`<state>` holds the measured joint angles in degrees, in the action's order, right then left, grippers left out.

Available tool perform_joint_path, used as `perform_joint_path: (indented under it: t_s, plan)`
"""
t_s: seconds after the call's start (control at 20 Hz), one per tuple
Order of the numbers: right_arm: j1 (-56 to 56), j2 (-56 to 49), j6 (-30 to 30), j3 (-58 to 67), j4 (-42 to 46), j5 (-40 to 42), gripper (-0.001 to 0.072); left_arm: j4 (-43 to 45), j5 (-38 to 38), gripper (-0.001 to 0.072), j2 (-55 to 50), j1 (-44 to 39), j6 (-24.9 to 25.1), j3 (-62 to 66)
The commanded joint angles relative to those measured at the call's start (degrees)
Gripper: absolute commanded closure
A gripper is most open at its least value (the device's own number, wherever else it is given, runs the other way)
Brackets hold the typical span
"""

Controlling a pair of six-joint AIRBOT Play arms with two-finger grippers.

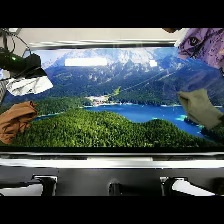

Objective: Fold the clothes and pants, and hang the long-sleeved shirts on hangers.

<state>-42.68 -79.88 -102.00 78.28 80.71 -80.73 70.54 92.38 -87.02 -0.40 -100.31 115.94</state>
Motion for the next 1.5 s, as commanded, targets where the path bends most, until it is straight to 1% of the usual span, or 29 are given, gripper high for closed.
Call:
perform_joint_path:
  t_s: [0.0,0.1,0.3,0.4,0.7,1.05,1.1,1.15,1.25,1.3,1.4,1.45]
  plan:
    - [-0.7,4.5,0.4,-11.1,5.7,1.0,0.0685,0.0,0.0,0.069,0.0,0.0,0.0,0.0]
    - [-0.7,5.1,-0.1,-15.2,9.5,1.2,0.0685,0.0,0.0,0.069,0.0,0.0,-0.1,0.0]
    - [-0.7,5.1,-1.4,-19.5,13.1,1.1,0.0685,0.0,0.3,0.069,0.0,0.0,-0.2,0.0]
    - [-0.7,5.1,-3.8,-20.7,15.1,0.1,0.0684,0.0,0.3,0.069,0.0,0.0,-0.2,0.0]
    - [-0.7,5.1,-7.6,-22.9,18.1,-4.3,0.0684,0.0,0.3,0.069,0.0,0.0,-0.2,0.0]
    - [-0.7,5.1,-10.2,-22.9,20.5,-8.3,0.0681,0.0,0.7,0.069,0.0,0.0,-0.2,0.0]
    - [-0.7,5.1,-10.2,-22.9,20.8,-9.0,0.0657,0.0,0.7,0.069,0.0,0.0,-0.2,0.0]
    - [-0.7,5.1,-10.2,-22.9,21.5,-10.1,0.0574,0.0,0.7,0.069,0.0,0.0,-0.2,0.0]
    - [-0.7,5.1,-11.8,-22.9,25.1,-13.3,0.0311,0.0,0.7,0.069,0.0,0.0,-0.2,0.0]
    - [-0.7,5.1,-12.0,-22.9,27.1,-14.6,0.0228,0.0,0.7,0.069,0.0,0.0,-0.2,0.0]
    - [-0.7,5.3,-11.9,-22.6,29.7,-15.6,0.0227,0.0,0.6,0.069,0.0,0.0,-0.2,0.0]
    - [-0.7,5.8,-12.0,-21.6,28.9,-14.3,0.023,0.0,0.7,0.069,0.0,0.0,-0.2,0.0]
